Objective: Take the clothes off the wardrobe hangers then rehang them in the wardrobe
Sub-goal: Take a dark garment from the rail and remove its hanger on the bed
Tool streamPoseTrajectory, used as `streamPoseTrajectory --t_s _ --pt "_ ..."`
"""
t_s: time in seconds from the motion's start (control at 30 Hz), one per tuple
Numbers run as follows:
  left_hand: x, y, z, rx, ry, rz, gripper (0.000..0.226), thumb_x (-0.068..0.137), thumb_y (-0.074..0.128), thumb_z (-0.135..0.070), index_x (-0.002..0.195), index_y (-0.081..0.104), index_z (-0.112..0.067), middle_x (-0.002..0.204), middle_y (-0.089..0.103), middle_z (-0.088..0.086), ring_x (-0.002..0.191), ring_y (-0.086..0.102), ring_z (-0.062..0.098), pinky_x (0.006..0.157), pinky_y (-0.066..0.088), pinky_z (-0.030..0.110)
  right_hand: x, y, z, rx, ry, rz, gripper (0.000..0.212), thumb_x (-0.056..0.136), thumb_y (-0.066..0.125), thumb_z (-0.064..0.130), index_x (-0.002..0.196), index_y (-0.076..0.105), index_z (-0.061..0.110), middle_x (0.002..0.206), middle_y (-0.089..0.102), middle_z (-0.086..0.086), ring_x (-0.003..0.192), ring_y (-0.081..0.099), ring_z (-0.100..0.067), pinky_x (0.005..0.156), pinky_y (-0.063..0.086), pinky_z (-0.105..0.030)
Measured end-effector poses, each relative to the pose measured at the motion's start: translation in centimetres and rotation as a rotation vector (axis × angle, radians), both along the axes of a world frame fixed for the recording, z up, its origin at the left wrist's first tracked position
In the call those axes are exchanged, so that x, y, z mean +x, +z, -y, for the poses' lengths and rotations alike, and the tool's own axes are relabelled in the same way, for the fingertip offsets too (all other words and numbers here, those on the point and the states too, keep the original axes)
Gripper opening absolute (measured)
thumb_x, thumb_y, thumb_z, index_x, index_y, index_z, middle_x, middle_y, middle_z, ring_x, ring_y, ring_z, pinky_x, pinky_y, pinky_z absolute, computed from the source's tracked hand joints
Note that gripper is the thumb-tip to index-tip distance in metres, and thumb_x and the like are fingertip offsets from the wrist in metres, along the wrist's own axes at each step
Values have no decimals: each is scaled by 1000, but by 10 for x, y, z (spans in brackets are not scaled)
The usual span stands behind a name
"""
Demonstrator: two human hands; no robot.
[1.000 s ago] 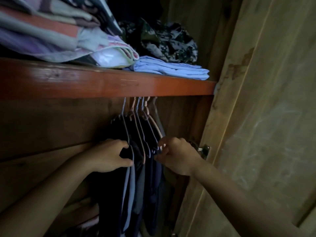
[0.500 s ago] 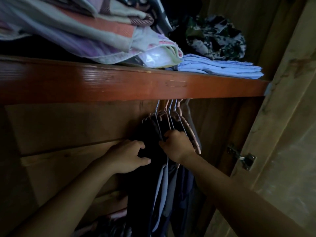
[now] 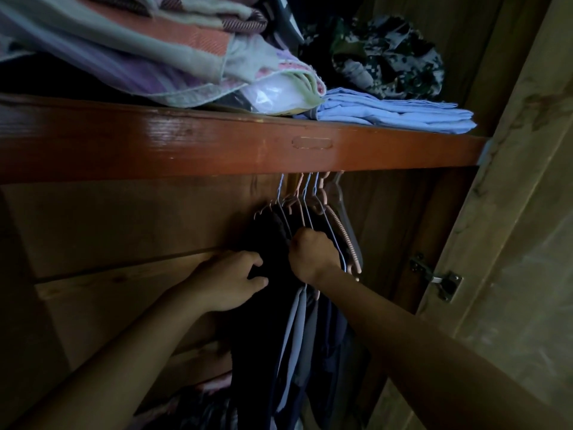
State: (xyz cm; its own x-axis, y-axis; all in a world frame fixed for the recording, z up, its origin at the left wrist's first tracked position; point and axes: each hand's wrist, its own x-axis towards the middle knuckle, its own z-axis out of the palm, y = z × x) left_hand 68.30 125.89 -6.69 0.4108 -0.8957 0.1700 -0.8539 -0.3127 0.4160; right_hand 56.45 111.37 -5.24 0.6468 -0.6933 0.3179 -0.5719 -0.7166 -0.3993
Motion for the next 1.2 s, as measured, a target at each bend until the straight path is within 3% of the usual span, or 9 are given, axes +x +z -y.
streamPoseTrajectory --t_s 0.27,0.47,0.6,0.73,0.9,1.03,1.2 --pt "5 0 -10 -21 11 -35 58 92 57 -49 145 40 -30 140 53 -2 123 54 15 99 44 30 -15 4 -5 -8 77 234 11 87 51 6 89 61 1 91 68 -19 83 65 -39 71 55 -45" --pt "4 -4 -21 -160 51 -16 80 91 60 -42 155 14 -27 155 37 -1 140 39 19 107 32 28 -43 -1 -5 33 107 340 11 93 56 6 90 66 8 78 66 -4 70 62 -20 62 38 -24" --pt "7 -6 -21 -184 67 -34 81 91 62 -38 155 15 -25 156 35 0 140 38 20 104 29 24 -38 22 -7 -36 128 341 11 91 57 6 89 66 2 89 70 -21 84 65 -39 69 47 -33" --pt "13 -10 -20 -182 71 -73 81 91 61 -42 155 14 -27 156 36 -2 140 39 20 107 31 27 -44 26 -12 2 151 420 13 94 54 3 94 66 -2 87 68 -23 69 59 -35 67 48 -41" --pt "17 -19 -12 -161 63 -105 83 92 61 -41 156 12 -24 157 35 0 141 37 21 110 31 29 -64 17 -18 79 160 429 15 100 53 10 96 65 2 82 67 -16 75 63 -33 71 51 -49" --pt "14 -22 2 -216 54 -141 86 95 60 -37 158 3 -21 163 20 1 147 26 19 108 20 20 -86 10 -21 165 189 455 15 101 52 11 94 64 5 80 65 -19 72 61 -34 67 50 -50" --pt "-1 -23 22 -305 66 -182 95 97 59 -27 154 -16 -15 164 -2 13 151 6 24 118 9 28 -114 1 -21 94 186 471 16 98 57 11 84 64 13 65 63 -6 58 57 -17 59 45 -37"
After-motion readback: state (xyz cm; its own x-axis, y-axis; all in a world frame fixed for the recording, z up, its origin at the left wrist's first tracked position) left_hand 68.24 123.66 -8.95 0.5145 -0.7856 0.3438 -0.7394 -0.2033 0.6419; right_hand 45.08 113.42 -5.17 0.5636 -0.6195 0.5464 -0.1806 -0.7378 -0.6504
